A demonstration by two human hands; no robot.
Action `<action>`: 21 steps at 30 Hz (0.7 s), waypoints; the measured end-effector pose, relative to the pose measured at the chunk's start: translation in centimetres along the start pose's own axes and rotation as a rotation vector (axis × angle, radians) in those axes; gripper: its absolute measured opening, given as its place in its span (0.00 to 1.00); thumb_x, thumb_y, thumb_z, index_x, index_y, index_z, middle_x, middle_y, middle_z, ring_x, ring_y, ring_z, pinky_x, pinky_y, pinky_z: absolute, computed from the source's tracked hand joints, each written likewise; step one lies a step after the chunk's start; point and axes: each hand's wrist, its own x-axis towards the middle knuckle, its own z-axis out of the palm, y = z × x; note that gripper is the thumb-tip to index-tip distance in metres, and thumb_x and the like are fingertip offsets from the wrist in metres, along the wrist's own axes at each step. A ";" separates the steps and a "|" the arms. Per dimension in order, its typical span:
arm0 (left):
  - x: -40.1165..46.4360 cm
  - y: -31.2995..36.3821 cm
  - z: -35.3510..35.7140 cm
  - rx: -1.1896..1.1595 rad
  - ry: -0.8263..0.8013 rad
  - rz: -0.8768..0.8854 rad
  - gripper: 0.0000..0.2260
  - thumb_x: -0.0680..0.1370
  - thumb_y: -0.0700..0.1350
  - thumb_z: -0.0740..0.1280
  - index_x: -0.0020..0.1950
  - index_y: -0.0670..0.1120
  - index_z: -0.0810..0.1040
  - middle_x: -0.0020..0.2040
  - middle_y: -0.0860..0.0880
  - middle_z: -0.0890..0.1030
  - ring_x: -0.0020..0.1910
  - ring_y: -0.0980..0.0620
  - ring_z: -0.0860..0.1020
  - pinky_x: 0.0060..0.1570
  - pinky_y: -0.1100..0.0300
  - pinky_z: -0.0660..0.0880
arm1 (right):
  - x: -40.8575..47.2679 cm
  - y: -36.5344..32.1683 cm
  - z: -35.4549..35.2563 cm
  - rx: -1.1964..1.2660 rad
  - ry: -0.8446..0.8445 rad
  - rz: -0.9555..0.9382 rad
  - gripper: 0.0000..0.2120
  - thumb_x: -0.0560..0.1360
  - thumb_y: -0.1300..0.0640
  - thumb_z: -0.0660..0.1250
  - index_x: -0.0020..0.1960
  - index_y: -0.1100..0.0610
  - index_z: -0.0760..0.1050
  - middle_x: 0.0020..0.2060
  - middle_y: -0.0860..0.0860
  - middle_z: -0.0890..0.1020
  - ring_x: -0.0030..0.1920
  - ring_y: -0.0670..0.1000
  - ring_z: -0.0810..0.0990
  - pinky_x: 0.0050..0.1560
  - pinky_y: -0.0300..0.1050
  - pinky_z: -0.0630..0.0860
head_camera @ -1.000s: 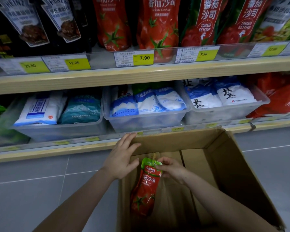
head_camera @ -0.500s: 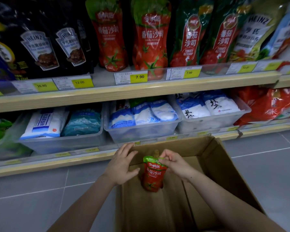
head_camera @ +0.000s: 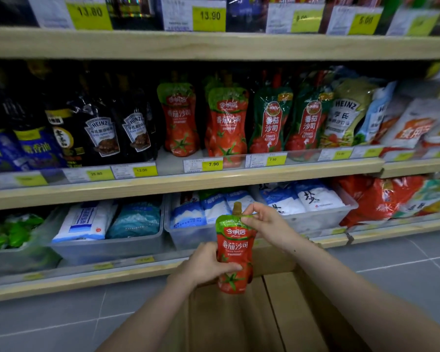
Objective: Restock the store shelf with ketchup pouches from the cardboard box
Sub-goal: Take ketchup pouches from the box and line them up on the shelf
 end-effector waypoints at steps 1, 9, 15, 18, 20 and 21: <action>-0.1 0.3 0.0 0.000 0.028 -0.003 0.21 0.59 0.66 0.74 0.47 0.61 0.77 0.48 0.57 0.83 0.47 0.64 0.80 0.53 0.58 0.78 | 0.1 -0.4 0.0 -0.024 0.013 -0.013 0.09 0.76 0.66 0.61 0.39 0.58 0.66 0.35 0.53 0.78 0.32 0.41 0.79 0.31 0.33 0.75; 0.2 2.7 -1.5 0.037 0.082 0.037 0.15 0.65 0.56 0.76 0.48 0.57 0.77 0.51 0.52 0.83 0.41 0.68 0.77 0.42 0.74 0.72 | 1.0 -2.3 -0.1 -0.105 0.042 0.030 0.06 0.71 0.58 0.70 0.44 0.54 0.73 0.42 0.52 0.82 0.42 0.49 0.81 0.35 0.37 0.77; 0.9 4.0 -1.2 0.052 0.089 0.033 0.24 0.65 0.57 0.75 0.58 0.52 0.76 0.55 0.52 0.82 0.51 0.58 0.79 0.53 0.61 0.75 | 2.2 -2.7 0.0 -0.205 0.189 0.140 0.16 0.65 0.52 0.75 0.42 0.64 0.79 0.42 0.59 0.84 0.44 0.57 0.83 0.51 0.56 0.80; 0.6 3.4 -1.8 -0.023 0.009 0.025 0.27 0.63 0.54 0.78 0.59 0.51 0.75 0.56 0.52 0.81 0.53 0.58 0.79 0.56 0.57 0.76 | 2.5 -3.1 -0.6 -0.194 0.225 0.158 0.17 0.66 0.51 0.75 0.42 0.66 0.79 0.41 0.59 0.85 0.43 0.57 0.83 0.51 0.56 0.80; 0.2 2.7 -1.9 -0.085 -0.070 0.011 0.28 0.63 0.52 0.78 0.59 0.51 0.75 0.56 0.52 0.81 0.54 0.56 0.79 0.58 0.53 0.76 | 2.6 -3.5 -1.0 -0.165 0.204 0.163 0.15 0.66 0.51 0.75 0.42 0.63 0.79 0.42 0.58 0.85 0.44 0.56 0.84 0.51 0.53 0.80; 0.0 2.5 -1.9 -0.112 -0.070 0.002 0.27 0.63 0.52 0.79 0.59 0.50 0.75 0.56 0.52 0.81 0.55 0.56 0.79 0.58 0.52 0.76 | 2.6 -3.8 -1.0 -0.159 0.183 0.162 0.14 0.66 0.51 0.75 0.42 0.62 0.79 0.41 0.57 0.85 0.43 0.55 0.84 0.51 0.52 0.80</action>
